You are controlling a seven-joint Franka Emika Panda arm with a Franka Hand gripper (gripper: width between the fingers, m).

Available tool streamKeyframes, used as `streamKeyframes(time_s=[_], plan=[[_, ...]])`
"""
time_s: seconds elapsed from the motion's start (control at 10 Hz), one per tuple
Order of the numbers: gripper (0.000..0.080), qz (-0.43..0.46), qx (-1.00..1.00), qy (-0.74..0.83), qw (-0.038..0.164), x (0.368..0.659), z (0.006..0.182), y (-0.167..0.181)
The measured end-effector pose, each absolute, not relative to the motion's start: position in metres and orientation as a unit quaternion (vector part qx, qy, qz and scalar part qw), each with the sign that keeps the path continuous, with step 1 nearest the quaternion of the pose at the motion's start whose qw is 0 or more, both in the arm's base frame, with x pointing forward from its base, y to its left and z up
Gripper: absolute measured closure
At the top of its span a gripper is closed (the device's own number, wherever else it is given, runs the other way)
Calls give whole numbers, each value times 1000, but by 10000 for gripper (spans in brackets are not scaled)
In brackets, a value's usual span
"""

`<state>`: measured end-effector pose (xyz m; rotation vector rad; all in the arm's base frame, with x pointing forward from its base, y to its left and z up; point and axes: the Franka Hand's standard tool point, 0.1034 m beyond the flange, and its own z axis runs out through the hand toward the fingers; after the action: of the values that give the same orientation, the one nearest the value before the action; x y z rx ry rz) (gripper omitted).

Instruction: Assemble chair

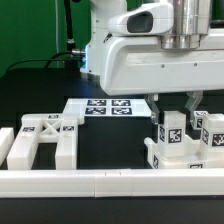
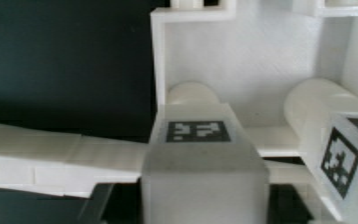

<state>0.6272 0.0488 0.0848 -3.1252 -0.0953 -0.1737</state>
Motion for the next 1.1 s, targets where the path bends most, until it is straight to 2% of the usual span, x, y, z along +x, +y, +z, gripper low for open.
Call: streamKeyframes(time_s=[0.4, 0.7, 1.0, 1.1], plan=[[514, -52, -983, 175, 22, 627, 84, 49], [514, -44, -933, 354, 46, 627, 84, 49], [514, -33, -882, 467, 51, 629, 84, 49], [448, -33, -882, 468, 51, 629, 84, 49]])
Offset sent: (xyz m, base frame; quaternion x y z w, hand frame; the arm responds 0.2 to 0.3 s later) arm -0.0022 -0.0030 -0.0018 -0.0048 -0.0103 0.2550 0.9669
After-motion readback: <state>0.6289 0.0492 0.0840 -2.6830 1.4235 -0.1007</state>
